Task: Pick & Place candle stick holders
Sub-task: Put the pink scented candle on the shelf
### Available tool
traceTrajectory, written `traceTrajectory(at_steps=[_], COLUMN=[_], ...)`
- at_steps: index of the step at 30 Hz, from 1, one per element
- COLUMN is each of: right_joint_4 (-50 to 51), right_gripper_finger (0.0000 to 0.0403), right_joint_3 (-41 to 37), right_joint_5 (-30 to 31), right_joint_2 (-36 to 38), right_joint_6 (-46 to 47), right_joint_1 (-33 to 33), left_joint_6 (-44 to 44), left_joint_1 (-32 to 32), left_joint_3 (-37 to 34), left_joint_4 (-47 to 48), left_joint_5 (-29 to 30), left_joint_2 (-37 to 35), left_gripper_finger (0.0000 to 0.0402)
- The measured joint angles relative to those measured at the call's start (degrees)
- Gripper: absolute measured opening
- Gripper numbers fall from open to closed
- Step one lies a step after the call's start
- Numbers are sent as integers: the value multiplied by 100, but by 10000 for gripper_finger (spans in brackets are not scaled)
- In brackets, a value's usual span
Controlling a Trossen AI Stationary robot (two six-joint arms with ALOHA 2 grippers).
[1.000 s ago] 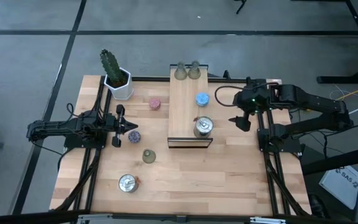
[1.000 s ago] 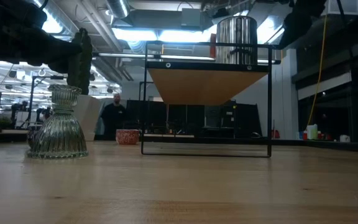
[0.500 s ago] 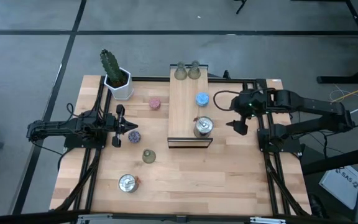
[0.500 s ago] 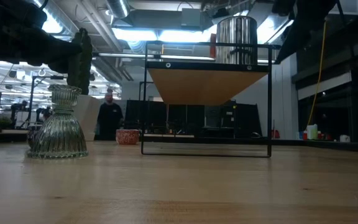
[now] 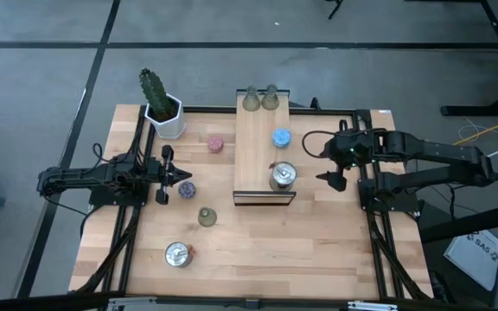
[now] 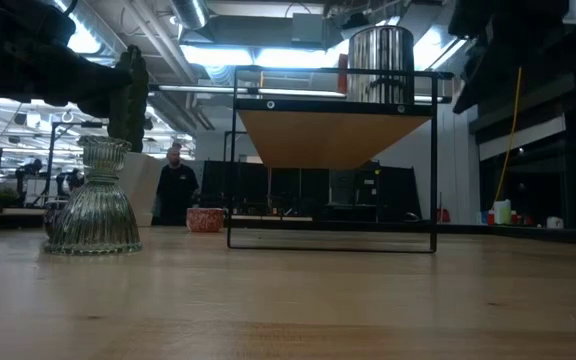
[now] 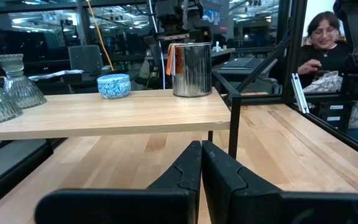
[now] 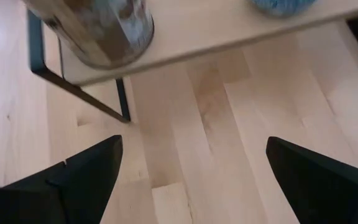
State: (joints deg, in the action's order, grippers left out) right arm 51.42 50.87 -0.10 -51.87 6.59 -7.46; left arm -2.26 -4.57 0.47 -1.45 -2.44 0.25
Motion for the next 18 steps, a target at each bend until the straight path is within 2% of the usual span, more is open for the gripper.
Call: traceTrajectory(at_steps=[6, 11, 18], right_joint_4=[-336, -1138, -1867], right_gripper_finger=[398, 396, 365], right_joint_3=[-539, -1121, -1628], right_joint_5=[0, -12, -337], right_joint_2=[226, 408, 729], right_joint_6=[2, -11, -19], right_joint_1=[0, 0, 21], left_joint_6=[-1, -1, 0], left_joint_1=[1, -1, 0], left_joint_3=[0, 0, 2], left_joint_4=[0, 0, 0], left_joint_5=[0, 0, 0], left_joint_2=[0, 0, 0], left_gripper_finger=[6, 6, 6])
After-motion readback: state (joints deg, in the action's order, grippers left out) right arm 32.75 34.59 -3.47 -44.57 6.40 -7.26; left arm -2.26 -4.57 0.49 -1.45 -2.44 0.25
